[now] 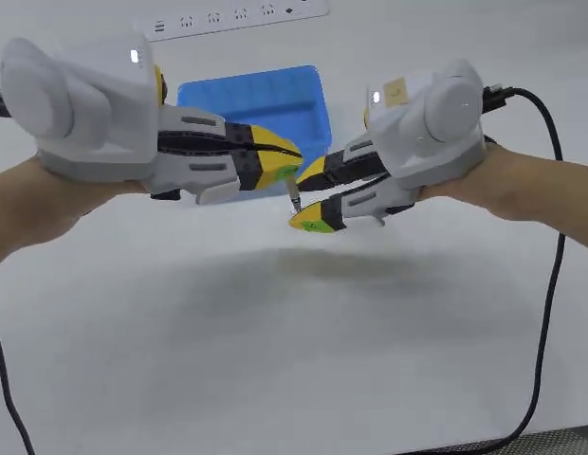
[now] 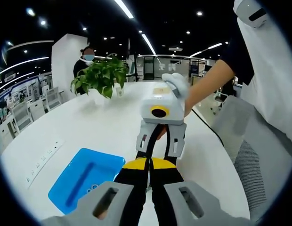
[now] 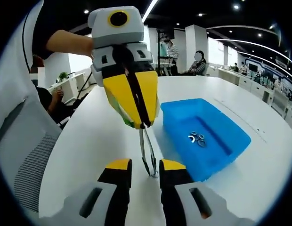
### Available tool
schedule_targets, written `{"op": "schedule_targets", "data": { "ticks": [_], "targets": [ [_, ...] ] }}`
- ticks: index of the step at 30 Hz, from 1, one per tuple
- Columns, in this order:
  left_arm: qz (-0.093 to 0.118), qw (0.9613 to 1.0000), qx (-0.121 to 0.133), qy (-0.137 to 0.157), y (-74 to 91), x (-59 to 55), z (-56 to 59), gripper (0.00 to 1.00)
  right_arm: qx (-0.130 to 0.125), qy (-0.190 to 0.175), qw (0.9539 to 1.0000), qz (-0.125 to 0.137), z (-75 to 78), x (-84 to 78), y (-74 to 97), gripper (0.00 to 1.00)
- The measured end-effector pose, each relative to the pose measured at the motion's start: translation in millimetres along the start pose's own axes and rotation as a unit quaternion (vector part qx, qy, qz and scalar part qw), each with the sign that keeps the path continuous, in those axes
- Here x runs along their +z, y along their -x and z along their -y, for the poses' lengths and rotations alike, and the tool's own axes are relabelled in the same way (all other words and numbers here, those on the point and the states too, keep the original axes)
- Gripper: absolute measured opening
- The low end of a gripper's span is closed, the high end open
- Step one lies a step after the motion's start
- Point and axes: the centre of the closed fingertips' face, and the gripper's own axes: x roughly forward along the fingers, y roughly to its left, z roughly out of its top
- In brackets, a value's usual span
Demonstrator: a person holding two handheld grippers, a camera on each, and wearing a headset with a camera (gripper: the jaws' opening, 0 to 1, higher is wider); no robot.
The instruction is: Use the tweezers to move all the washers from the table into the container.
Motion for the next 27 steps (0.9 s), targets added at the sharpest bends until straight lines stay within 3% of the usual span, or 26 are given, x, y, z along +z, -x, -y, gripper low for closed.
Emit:
{"op": "schedule_targets", "data": {
  "ticks": [11, 18, 23, 27],
  "targets": [
    [-0.006, 1.0000, -0.003, 0.001, 1.9, -5.6, -0.4, 0.04, 0.018, -0.001, 0.9998, 0.001, 1.9, 0.2, -1.4, 0.13],
    [-0.010, 0.9999, -0.008, -0.001, -0.2, -8.0, -2.8, 0.04, 0.029, 0.018, 0.9994, -0.009, 1.0, 0.2, -2.8, 0.12],
    [-0.012, 0.9999, -0.006, 0.000, -1.0, -9.0, -4.9, 0.05, 0.024, 0.055, 0.9980, -0.019, 0.1, -0.5, -2.7, 0.09],
    [-0.011, 0.9999, 0.000, 0.005, -2.1, -8.3, -4.4, 0.05, 0.021, 0.062, 0.9976, -0.022, 1.8, -1.8, -3.8, 0.09]
  ]
}}
